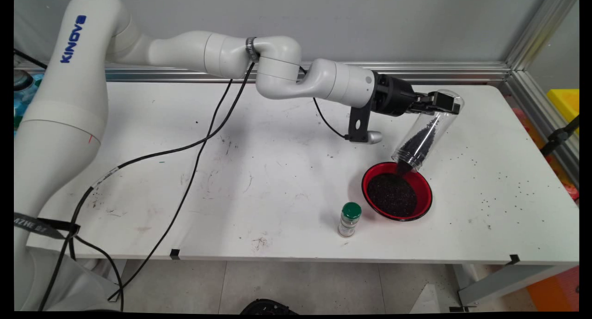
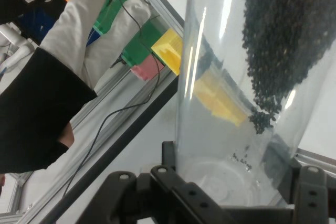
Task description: Pour the black seasoning powder in the red bowl
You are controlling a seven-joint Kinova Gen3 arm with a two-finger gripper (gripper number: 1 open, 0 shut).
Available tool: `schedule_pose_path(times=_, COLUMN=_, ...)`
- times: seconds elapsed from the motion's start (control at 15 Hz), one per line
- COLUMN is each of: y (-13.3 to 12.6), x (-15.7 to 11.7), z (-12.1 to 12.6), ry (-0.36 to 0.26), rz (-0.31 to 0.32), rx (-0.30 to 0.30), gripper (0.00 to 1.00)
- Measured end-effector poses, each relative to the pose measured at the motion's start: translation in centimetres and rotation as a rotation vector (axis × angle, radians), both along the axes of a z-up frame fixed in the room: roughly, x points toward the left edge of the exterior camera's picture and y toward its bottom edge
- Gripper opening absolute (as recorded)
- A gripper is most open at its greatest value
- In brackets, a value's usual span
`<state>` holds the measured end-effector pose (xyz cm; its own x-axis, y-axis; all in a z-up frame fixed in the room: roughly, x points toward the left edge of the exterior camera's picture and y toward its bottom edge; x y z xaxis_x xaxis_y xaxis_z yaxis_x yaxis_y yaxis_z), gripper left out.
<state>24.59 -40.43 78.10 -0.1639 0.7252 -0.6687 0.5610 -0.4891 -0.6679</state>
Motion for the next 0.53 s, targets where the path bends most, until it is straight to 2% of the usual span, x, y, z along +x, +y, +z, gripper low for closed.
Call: schedule_pose_path(times=0.53, y=0.25, x=-0.06, z=0.30, ry=0.005, rz=-0.002, rx=-0.011, gripper=0.00)
